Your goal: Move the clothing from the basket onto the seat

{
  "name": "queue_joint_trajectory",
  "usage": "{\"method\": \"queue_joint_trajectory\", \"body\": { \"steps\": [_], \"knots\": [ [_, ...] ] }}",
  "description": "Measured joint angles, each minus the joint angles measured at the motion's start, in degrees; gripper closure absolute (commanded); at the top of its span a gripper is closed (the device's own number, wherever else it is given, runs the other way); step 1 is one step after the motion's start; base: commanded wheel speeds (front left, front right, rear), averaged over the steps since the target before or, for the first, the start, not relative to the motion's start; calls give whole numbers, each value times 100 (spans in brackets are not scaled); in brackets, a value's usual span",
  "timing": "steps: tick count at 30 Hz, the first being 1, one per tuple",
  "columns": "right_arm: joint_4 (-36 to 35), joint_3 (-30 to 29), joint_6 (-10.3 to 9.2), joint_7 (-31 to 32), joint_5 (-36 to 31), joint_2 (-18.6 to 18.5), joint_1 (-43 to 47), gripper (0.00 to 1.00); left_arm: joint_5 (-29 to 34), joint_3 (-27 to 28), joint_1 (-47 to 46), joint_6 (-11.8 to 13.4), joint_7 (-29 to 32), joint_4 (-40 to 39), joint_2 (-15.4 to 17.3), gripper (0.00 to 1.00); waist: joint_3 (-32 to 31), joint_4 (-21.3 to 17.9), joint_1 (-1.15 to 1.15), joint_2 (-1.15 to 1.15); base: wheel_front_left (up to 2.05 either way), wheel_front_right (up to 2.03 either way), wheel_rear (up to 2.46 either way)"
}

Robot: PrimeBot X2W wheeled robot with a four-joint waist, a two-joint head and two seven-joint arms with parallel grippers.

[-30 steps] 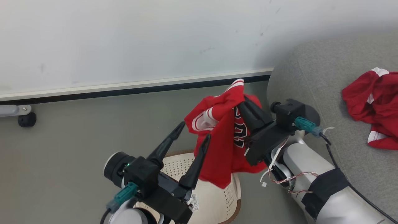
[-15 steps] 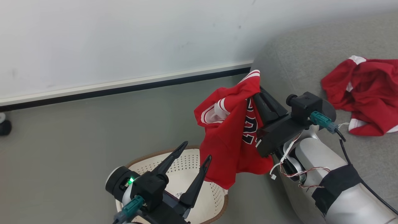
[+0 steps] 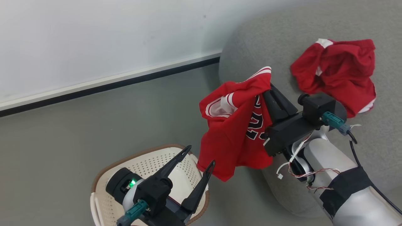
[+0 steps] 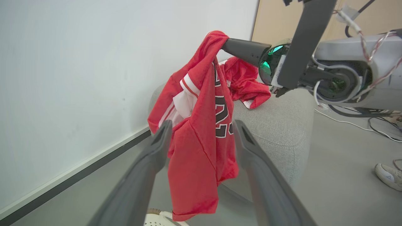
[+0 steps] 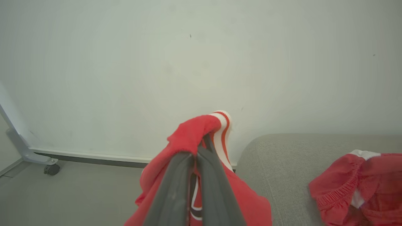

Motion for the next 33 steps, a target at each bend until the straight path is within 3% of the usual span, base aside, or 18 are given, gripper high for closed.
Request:
{"method": "queue_joint_trajectory", "body": {
  "steps": [11,17,33],
  "knots": [
    [-143,-257,-70,-1,7,-94,-36,100,70,-41,-7,-3,149,-168,159,0,236,-566,0,0,0,0,0],
    [-169,-599,-96,-2,38,-301,-475,100,137,-68,-32,-52,268,-258,260,0,452,-814,0,0,0,0,0],
    [76,-1752,-247,-27,69,-1383,-2370,100,289,-197,-419,-149,522,-621,492,0,1135,-844,1,0,0,0,0]
  ]
}}
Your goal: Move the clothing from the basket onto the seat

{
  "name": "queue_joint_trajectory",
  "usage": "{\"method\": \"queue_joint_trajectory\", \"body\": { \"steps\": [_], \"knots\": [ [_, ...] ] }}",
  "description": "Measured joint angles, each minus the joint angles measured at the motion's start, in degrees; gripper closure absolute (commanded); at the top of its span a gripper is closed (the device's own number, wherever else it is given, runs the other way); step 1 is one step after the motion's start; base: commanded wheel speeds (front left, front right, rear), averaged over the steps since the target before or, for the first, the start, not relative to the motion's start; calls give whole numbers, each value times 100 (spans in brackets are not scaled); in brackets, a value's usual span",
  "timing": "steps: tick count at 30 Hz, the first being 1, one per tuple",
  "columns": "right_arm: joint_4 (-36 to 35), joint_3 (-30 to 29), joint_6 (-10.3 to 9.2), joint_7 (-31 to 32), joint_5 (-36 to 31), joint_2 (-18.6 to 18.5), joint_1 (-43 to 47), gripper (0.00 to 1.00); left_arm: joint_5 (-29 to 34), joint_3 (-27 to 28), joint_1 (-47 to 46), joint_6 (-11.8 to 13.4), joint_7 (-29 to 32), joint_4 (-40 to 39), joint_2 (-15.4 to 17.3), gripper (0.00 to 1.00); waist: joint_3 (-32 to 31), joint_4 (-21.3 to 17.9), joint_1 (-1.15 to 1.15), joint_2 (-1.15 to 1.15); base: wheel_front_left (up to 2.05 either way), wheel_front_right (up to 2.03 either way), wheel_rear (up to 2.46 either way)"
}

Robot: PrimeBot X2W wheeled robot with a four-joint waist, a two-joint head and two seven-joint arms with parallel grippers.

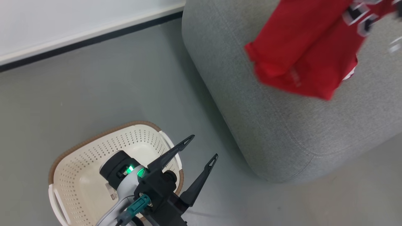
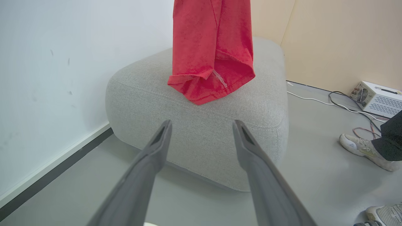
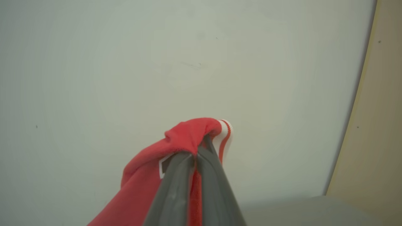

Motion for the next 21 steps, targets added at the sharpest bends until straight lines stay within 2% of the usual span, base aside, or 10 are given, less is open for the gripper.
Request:
{"method": "queue_joint_trajectory", "body": {
  "steps": [8,15,21],
  "knots": [
    [377,-444,-144,33,-75,-750,-777,100,3,-33,-165,-46,59,-115,108,0,291,200,-1,0,0,0,0],
    [737,-500,-152,111,-175,-1102,-1035,100,5,-59,-241,-48,101,-283,159,0,555,376,-1,0,0,0,0],
    [1123,-421,-151,241,-243,-1192,-1062,100,13,-124,-360,-53,154,-404,247,0,843,480,-1,0,0,0,0]
  ]
}}
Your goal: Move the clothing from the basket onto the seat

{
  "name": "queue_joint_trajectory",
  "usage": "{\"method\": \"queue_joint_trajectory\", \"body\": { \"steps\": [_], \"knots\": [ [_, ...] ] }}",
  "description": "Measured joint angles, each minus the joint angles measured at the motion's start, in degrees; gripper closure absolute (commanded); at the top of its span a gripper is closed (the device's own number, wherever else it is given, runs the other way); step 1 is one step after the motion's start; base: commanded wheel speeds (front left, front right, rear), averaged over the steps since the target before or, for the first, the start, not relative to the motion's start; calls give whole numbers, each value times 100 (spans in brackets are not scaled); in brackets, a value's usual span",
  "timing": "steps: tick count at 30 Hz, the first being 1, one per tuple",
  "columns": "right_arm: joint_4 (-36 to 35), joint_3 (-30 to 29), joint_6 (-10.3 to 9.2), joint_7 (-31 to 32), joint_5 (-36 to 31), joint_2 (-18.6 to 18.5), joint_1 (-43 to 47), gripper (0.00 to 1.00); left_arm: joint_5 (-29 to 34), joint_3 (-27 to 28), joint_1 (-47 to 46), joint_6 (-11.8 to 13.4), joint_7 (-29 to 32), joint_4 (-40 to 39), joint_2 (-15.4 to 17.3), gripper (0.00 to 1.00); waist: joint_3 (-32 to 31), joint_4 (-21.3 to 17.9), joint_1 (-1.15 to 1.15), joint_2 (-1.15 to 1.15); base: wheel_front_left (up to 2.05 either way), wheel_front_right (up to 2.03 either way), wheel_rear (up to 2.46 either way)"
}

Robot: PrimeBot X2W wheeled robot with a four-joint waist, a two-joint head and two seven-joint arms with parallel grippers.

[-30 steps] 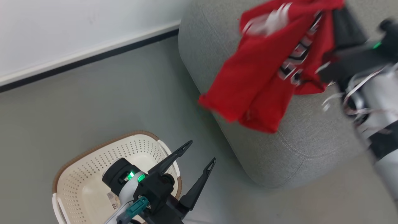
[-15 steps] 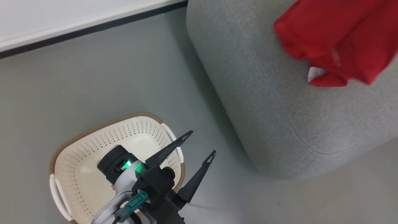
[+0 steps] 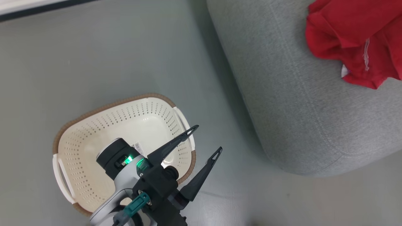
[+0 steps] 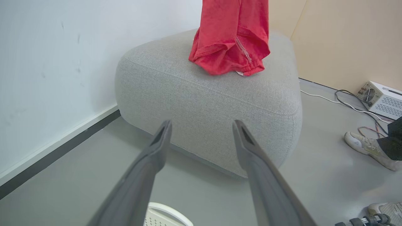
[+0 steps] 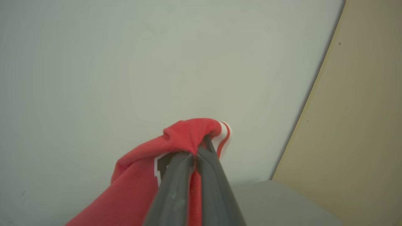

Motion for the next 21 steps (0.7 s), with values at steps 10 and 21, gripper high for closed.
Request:
{"method": "queue_joint_trajectory", "body": {
  "steps": [10,21],
  "knots": [
    [701,181,15,47,19,497,330,100,1,-15,-196,-43,5,-70,169,0,419,130,0,0,0,0,0],
    [1300,237,107,48,213,983,704,100,-1,-75,-329,-43,-5,-8,186,0,472,176,0,0,0,0,0]
  ]
}}
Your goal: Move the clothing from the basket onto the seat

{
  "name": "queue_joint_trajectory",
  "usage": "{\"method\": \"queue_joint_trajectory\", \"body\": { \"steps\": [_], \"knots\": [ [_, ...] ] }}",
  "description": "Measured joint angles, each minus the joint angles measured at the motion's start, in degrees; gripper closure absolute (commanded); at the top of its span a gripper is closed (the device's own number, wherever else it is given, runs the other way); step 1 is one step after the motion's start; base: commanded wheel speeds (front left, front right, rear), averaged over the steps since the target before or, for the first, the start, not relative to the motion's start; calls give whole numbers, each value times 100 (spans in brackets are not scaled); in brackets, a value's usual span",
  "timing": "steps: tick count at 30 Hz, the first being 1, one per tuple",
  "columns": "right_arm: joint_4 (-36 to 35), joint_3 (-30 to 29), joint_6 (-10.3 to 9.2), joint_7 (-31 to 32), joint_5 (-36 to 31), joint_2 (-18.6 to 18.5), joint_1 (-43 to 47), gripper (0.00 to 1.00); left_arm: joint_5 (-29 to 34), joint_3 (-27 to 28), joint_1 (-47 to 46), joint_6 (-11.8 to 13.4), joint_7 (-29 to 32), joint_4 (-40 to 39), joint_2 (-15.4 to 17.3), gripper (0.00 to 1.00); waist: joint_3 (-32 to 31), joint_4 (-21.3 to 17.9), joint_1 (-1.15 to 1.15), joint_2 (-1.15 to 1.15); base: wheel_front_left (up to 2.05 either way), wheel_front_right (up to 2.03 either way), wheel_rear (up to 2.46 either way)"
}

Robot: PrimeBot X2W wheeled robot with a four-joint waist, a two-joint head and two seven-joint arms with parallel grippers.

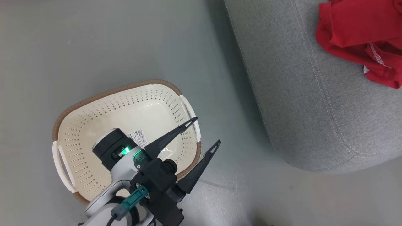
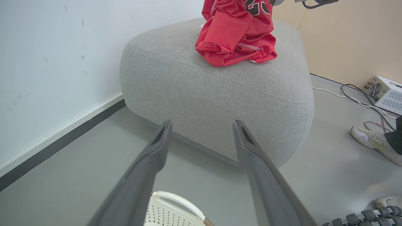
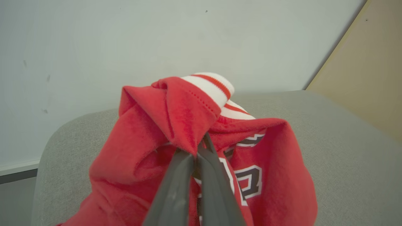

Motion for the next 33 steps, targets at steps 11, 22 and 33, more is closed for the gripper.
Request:
{"method": "queue_joint_trajectory", "body": {
  "steps": [11,22,33],
  "knots": [
    [121,135,225,-103,2,283,162,0,-42,2,1,0,-207,294,-77,0,-244,-14,0,0,0,0,0],
    [-308,232,312,-232,-10,389,995,0,-207,189,1,109,-463,557,-203,0,-711,-19,-1,-1,0,0,0],
    [-1500,372,193,-274,-114,601,1933,0,-312,343,102,354,-717,910,-400,0,-1261,206,-1,-1,0,0,0]
  ]
}}
